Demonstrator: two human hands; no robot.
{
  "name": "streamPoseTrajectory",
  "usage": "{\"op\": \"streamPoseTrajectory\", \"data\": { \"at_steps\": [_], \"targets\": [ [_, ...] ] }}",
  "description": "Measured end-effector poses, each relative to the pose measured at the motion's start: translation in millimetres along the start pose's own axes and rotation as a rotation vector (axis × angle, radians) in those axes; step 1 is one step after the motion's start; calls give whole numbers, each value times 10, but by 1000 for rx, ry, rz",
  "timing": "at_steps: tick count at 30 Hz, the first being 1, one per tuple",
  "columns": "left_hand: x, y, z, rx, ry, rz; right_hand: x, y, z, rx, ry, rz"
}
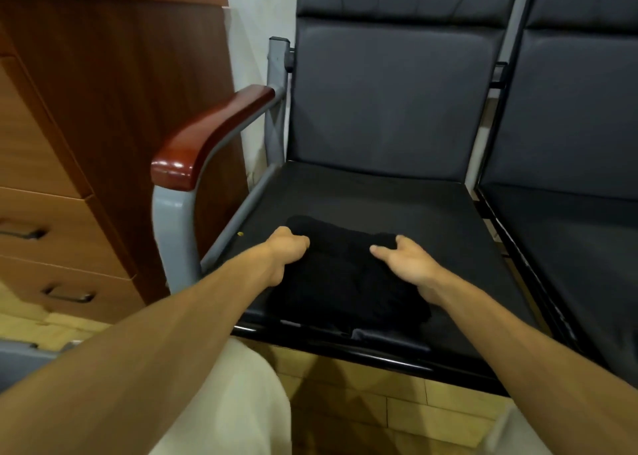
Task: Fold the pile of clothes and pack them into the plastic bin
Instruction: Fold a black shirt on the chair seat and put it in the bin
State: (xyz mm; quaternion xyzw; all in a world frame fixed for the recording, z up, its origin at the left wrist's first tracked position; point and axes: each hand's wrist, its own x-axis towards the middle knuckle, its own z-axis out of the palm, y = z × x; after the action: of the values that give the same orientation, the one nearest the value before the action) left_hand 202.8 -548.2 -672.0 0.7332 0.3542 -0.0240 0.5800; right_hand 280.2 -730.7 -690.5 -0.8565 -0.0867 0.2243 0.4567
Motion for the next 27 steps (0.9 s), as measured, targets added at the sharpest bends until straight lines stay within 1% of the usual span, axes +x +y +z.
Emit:
{"op": "streamPoseTrajectory", "data": {
  "at_steps": [2, 3, 6, 7, 9, 11, 13, 16, 19, 23, 27],
  "targets": [
    [-152, 28, -173, -196, -16, -47, -62, -119, 4, 176, 10, 10],
    [-229, 35, -268, -267, -13, -42, -128, -221, 19, 228, -6, 5],
    [-504, 15, -633, -451, 23, 61, -376, -578, 113, 306, -87, -80],
    [-606, -10, -779, -501, 42, 119, -439, -696, 154, 301, -112, -108],
    [-832, -104, -1098, -545, 86, 230, -572, -964, 335, 270, -226, -192],
    [-1088, -260, -1437, -532, 151, 303, -703, -1221, 609, 153, -336, -280],
    [-1282, -513, -1770, -521, 238, 340, -837, -1451, 970, 33, -390, -358],
    [-1546, -1010, -2192, -534, 376, 312, -1021, -1664, 1589, -93, -448, -444],
    [-1808, -1628, -2548, -560, 475, 254, -1257, -1767, 2269, -210, -531, -508],
    [-2154, -2574, -2867, -606, 581, 114, -1575, -1719, 3054, -312, -668, -611],
    [-2531, -3367, -2946, -614, 685, -23, -1792, -1499, 3818, -410, -773, -664]
  ]
}}
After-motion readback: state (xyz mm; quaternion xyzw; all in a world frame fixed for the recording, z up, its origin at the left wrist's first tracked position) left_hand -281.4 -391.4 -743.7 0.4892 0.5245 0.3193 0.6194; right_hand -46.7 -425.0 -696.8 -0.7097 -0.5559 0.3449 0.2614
